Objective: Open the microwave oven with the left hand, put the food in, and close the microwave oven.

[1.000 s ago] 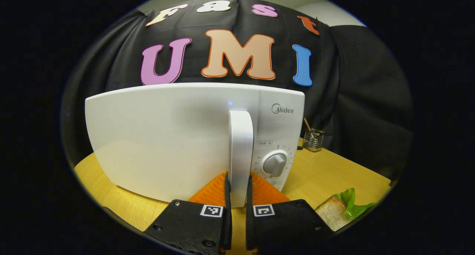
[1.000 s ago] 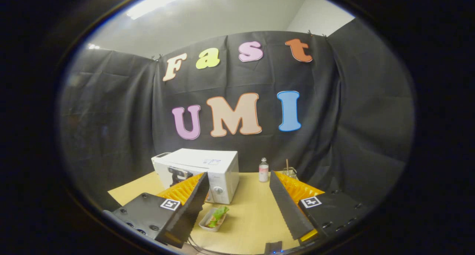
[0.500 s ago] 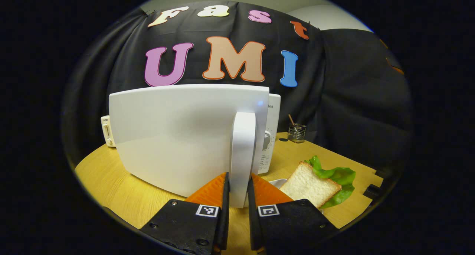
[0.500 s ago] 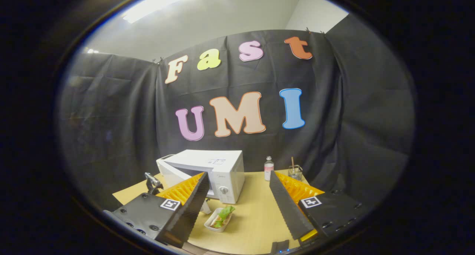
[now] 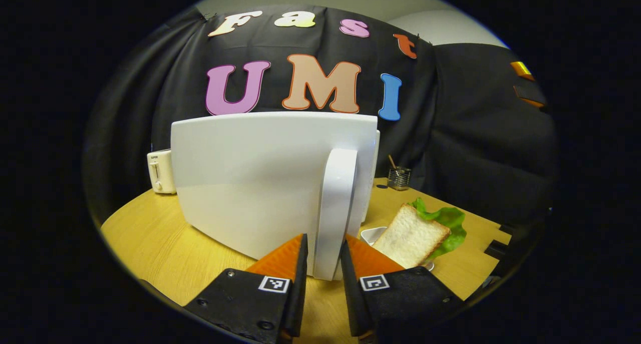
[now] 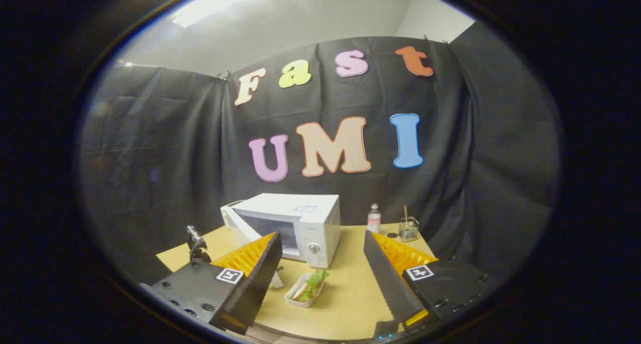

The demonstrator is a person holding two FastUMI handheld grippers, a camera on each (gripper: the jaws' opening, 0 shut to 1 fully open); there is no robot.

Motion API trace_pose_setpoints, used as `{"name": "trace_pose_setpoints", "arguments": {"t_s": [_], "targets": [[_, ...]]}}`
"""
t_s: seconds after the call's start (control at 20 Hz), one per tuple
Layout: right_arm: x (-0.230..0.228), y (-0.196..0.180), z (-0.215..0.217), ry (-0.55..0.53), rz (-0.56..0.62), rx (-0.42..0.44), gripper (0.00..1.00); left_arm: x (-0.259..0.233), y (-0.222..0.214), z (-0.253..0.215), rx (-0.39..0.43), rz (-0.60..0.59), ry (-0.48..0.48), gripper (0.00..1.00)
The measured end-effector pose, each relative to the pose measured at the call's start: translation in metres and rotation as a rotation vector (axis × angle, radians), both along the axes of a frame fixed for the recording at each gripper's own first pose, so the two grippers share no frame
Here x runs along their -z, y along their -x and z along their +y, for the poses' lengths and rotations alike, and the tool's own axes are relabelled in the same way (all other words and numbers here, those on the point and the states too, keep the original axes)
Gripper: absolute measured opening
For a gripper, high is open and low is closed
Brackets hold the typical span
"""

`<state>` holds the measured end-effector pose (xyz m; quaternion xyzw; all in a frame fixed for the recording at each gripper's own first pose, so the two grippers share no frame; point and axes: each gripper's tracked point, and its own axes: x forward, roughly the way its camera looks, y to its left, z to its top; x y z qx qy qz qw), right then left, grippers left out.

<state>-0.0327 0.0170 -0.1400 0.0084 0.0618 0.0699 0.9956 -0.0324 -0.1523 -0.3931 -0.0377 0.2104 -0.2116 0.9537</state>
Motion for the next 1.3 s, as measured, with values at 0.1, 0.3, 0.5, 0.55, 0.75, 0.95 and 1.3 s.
{"name": "trace_pose_setpoints", "arguments": {"t_s": [0.1,0.3,0.5,0.55,0.75,0.95,1.3], "targets": [[0.005,0.0,0.004,-0.002,0.007,-0.007,1.0,0.001,0.004,0.014,-0.022,0.009,-0.019,0.51],[0.012,-0.002,0.012,0.006,0.009,-0.02,0.95,-0.002,0.017,0.032,-0.02,0.025,-0.024,0.75],[0.026,-0.008,0.021,0.003,0.02,-0.043,0.95,-0.007,0.024,0.057,-0.049,-0.009,-0.06,0.82],[0.03,-0.01,0.022,-0.002,0.029,-0.046,0.95,-0.007,0.026,0.063,-0.062,-0.014,-0.063,0.87],[0.054,-0.024,0.024,-0.042,0.091,-0.062,1.0,-0.012,0.039,0.091,-0.108,-0.013,-0.07,0.98],[0.072,-0.039,0.025,-0.079,0.119,-0.064,0.93,-0.022,0.051,0.129,-0.192,-0.021,-0.093,0.98],[0.113,-0.06,0.037,-0.116,0.201,-0.083,0.99,-0.038,0.066,0.206,-0.347,-0.044,-0.125,0.98]]}}
